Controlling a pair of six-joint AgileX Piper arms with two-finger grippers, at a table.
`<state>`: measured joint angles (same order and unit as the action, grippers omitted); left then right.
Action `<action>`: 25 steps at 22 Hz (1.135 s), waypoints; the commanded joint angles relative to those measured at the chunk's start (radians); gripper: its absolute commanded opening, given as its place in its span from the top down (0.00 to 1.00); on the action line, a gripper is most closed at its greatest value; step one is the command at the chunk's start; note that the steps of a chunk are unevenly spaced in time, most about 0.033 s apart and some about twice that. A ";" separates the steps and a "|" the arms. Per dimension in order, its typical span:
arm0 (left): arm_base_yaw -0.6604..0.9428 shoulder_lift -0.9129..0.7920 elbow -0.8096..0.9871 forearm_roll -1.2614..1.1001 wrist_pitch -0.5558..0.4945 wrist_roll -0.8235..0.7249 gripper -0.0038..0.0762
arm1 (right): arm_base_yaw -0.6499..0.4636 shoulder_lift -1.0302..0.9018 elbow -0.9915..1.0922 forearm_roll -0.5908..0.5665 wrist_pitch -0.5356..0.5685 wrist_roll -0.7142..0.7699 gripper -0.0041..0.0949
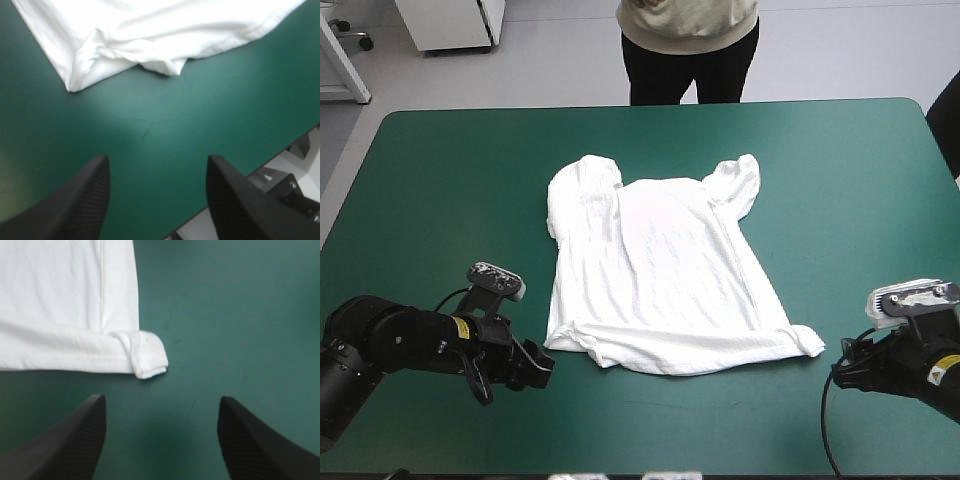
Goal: Fold the cloth
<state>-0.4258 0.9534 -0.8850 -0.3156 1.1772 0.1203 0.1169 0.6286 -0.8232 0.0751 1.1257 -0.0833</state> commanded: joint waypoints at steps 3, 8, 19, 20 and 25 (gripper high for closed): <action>-0.002 -0.038 -0.015 0.150 -0.235 -0.211 0.43 | -0.008 -0.041 -0.098 -0.018 -0.056 0.014 0.32; 0.004 0.074 -0.012 0.308 -0.476 -0.419 0.43 | -0.008 0.016 -0.096 0.047 -0.151 -0.021 0.33; 0.189 0.533 -0.111 -0.015 -0.656 -0.120 0.43 | -0.008 0.208 -0.099 0.204 -0.257 -0.157 0.44; 0.189 0.555 -0.130 -0.015 -0.654 -0.110 0.43 | -0.008 0.208 -0.099 0.204 -0.262 -0.157 0.44; 0.189 0.705 -0.237 -0.006 -0.546 0.005 0.43 | -0.008 0.208 -0.099 0.204 -0.269 -0.157 0.44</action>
<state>-0.2369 1.6546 -1.0702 -0.3029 0.6078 0.0801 0.1169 0.8376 -0.8872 0.2603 0.9159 -0.2296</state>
